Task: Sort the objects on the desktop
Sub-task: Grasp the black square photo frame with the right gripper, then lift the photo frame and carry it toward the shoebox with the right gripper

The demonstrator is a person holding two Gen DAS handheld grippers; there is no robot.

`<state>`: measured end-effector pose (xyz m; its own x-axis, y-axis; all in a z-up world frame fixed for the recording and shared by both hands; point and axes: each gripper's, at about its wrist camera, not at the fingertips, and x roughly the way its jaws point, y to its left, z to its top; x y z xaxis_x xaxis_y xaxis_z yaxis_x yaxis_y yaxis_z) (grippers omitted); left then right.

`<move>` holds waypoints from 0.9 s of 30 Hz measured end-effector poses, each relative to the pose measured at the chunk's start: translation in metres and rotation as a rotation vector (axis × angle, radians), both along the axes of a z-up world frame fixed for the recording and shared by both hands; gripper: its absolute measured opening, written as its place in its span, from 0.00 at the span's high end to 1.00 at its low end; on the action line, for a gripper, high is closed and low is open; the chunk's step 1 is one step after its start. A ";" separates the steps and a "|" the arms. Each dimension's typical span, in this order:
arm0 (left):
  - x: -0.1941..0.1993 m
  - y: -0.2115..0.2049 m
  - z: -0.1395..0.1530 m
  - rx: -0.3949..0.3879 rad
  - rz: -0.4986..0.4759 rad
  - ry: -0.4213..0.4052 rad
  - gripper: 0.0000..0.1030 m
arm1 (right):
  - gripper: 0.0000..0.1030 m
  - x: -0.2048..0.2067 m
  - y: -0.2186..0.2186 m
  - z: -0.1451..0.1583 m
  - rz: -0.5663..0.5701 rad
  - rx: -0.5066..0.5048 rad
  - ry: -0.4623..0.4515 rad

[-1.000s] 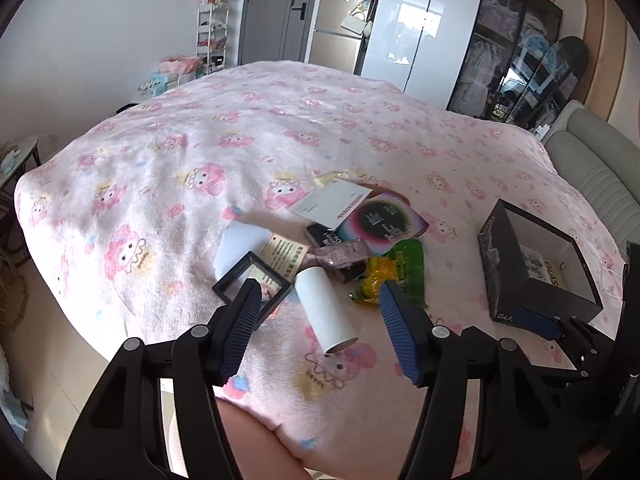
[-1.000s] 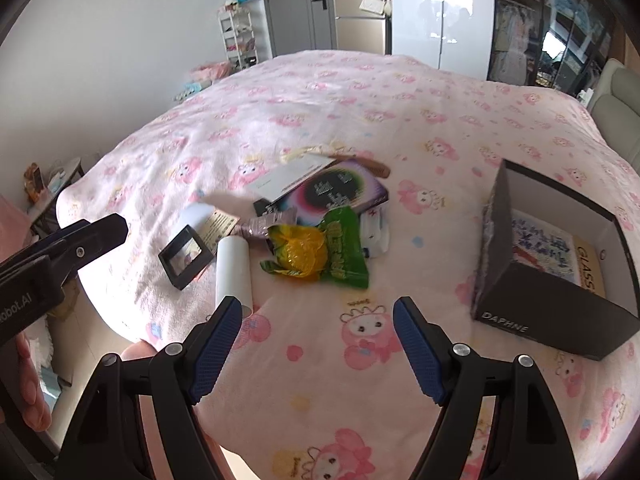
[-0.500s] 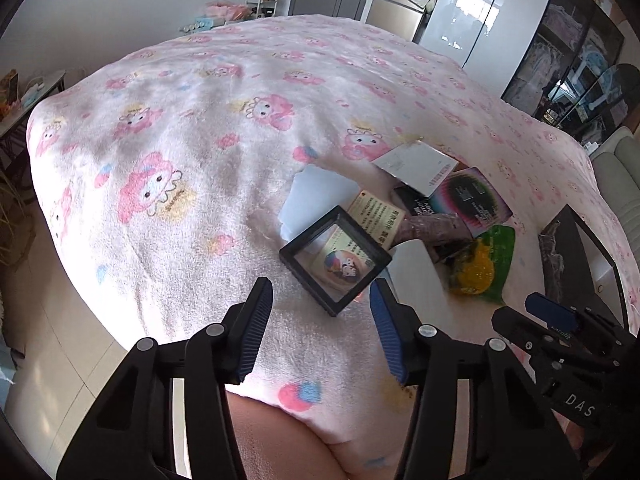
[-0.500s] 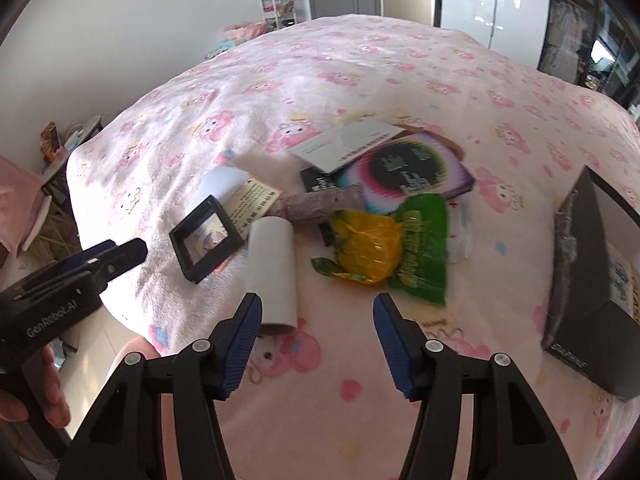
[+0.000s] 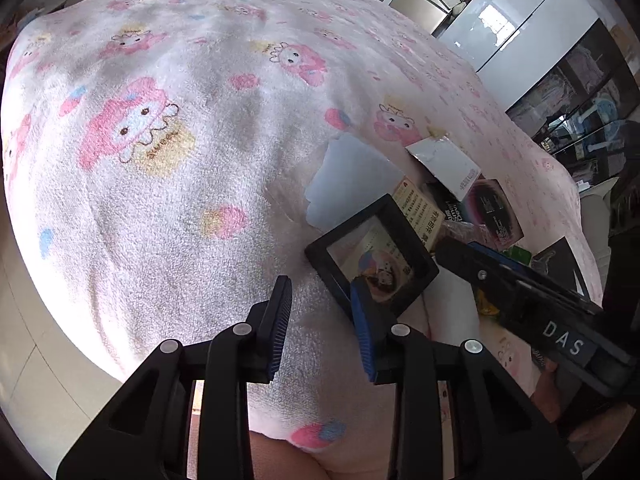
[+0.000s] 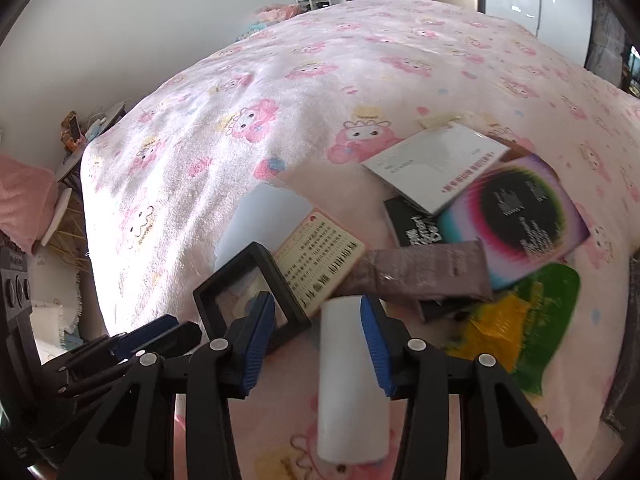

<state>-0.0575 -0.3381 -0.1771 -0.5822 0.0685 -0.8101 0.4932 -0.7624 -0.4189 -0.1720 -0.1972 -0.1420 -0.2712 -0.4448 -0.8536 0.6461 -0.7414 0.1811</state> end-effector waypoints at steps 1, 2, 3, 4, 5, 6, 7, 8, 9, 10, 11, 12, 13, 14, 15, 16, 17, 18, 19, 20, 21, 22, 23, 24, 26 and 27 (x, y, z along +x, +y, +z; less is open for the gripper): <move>-0.002 -0.001 -0.001 0.009 -0.004 0.004 0.70 | 0.61 0.000 -0.005 -0.002 0.015 -0.001 -0.002; -0.005 -0.002 -0.003 0.018 -0.008 0.008 0.70 | 0.62 0.001 -0.009 -0.004 0.030 -0.001 -0.008; -0.008 -0.002 -0.005 0.027 -0.012 0.007 0.73 | 0.63 0.002 -0.013 -0.008 0.045 0.001 -0.016; -0.010 -0.002 -0.007 0.029 -0.015 0.002 0.73 | 0.66 0.002 -0.016 -0.011 0.056 0.008 -0.024; -0.013 -0.002 -0.010 0.031 -0.019 -0.003 0.73 | 0.69 0.002 -0.020 -0.015 0.068 0.014 -0.032; -0.015 -0.001 -0.012 0.033 -0.023 -0.008 0.73 | 0.73 0.001 -0.022 -0.018 0.077 0.018 -0.043; -0.018 -0.001 -0.014 0.035 -0.027 -0.013 0.73 | 0.78 0.000 -0.023 -0.022 0.081 0.019 -0.059; -0.020 -0.001 -0.017 0.037 -0.030 -0.018 0.75 | 0.80 0.000 -0.023 -0.025 0.086 0.022 -0.070; -0.022 0.000 -0.019 0.040 -0.036 -0.020 0.78 | 0.82 0.000 -0.024 -0.026 0.092 0.028 -0.072; -0.023 0.001 -0.020 0.038 -0.038 -0.021 0.78 | 0.83 0.000 -0.024 -0.028 0.097 0.034 -0.074; -0.024 0.002 -0.020 0.032 -0.041 -0.022 0.78 | 0.83 0.001 -0.024 -0.029 0.103 0.041 -0.071; -0.024 0.003 -0.018 0.030 -0.042 -0.018 0.77 | 0.85 0.003 -0.024 -0.028 0.109 0.048 -0.061; -0.024 0.003 -0.016 0.029 -0.042 -0.014 0.78 | 0.86 0.005 -0.023 -0.027 0.112 0.052 -0.055; -0.024 0.003 -0.014 0.027 -0.043 -0.009 0.78 | 0.86 0.007 -0.021 -0.024 0.111 0.052 -0.049; -0.023 0.006 -0.009 0.020 -0.047 0.000 0.79 | 0.87 0.009 -0.018 -0.021 0.110 0.048 -0.044; -0.022 0.008 -0.004 0.013 -0.052 0.009 0.79 | 0.87 0.011 -0.015 -0.017 0.108 0.041 -0.038; -0.022 0.010 0.001 0.005 -0.057 0.019 0.80 | 0.87 0.013 -0.011 -0.012 0.104 0.032 -0.031; -0.022 0.014 0.007 0.001 -0.066 0.029 0.80 | 0.87 0.016 -0.006 -0.007 0.099 0.025 -0.024; -0.021 0.017 0.013 -0.004 -0.075 0.039 0.80 | 0.87 0.018 -0.001 -0.002 0.091 0.018 -0.017; -0.021 0.023 0.020 -0.008 -0.088 0.049 0.80 | 0.87 0.021 0.005 0.005 0.080 0.009 -0.009; -0.021 0.028 0.026 -0.013 -0.102 0.059 0.80 | 0.87 0.023 0.012 0.010 0.068 -0.001 -0.002; -0.021 0.035 0.032 -0.018 -0.119 0.070 0.80 | 0.87 0.025 0.020 0.016 0.055 -0.010 0.004; -0.021 0.043 0.039 -0.023 -0.135 0.081 0.80 | 0.87 0.027 0.029 0.023 0.038 -0.018 0.012; -0.022 0.052 0.044 -0.029 -0.154 0.089 0.80 | 0.87 0.029 0.039 0.029 0.019 -0.025 0.022; -0.025 0.070 0.055 -0.041 -0.192 0.104 0.80 | 0.87 0.032 0.058 0.039 -0.021 -0.036 0.038; -0.028 0.081 0.060 -0.046 -0.215 0.111 0.80 | 0.87 0.032 0.068 0.044 -0.042 -0.040 0.047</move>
<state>-0.0851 -0.2571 -0.1169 -0.6437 0.1648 -0.7473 0.2708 -0.8643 -0.4238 -0.1399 -0.1292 -0.0978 -0.3291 -0.4661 -0.8213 0.6234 -0.7605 0.1818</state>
